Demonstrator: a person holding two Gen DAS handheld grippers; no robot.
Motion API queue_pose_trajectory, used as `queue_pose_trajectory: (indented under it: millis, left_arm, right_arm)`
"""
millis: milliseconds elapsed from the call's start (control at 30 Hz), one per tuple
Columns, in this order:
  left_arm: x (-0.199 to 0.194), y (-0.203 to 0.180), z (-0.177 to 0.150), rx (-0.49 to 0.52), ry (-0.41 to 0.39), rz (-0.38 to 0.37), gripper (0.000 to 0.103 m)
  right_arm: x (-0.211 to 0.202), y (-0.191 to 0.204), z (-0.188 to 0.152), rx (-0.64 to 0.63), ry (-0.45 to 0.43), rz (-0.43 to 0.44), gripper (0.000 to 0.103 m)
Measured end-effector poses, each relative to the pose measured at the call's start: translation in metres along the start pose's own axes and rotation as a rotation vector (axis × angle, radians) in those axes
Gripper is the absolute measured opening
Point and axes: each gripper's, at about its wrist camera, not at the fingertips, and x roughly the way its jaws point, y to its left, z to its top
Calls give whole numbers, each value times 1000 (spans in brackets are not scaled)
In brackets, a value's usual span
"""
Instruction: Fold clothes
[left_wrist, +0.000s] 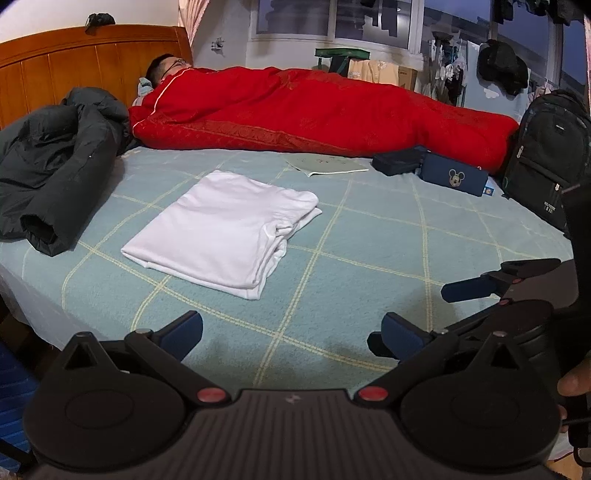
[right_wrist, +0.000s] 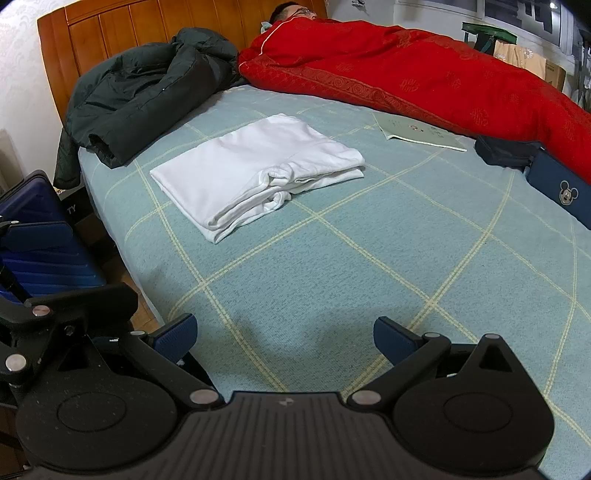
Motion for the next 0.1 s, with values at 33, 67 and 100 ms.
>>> queue_pose_trajectory:
  millis: [33,67,100]
  left_arm:
    - [0,0,0,0,0,1,102]
    - [0,-1,0,1,0,3,102]
    - [-1,-1,0,2,1,5,102]
  right_arm:
    - [0,0,0,0,0,0,103]
    - [0,0,0,0,0,1,103]
    - [0,0,0,-1,1,1,103]
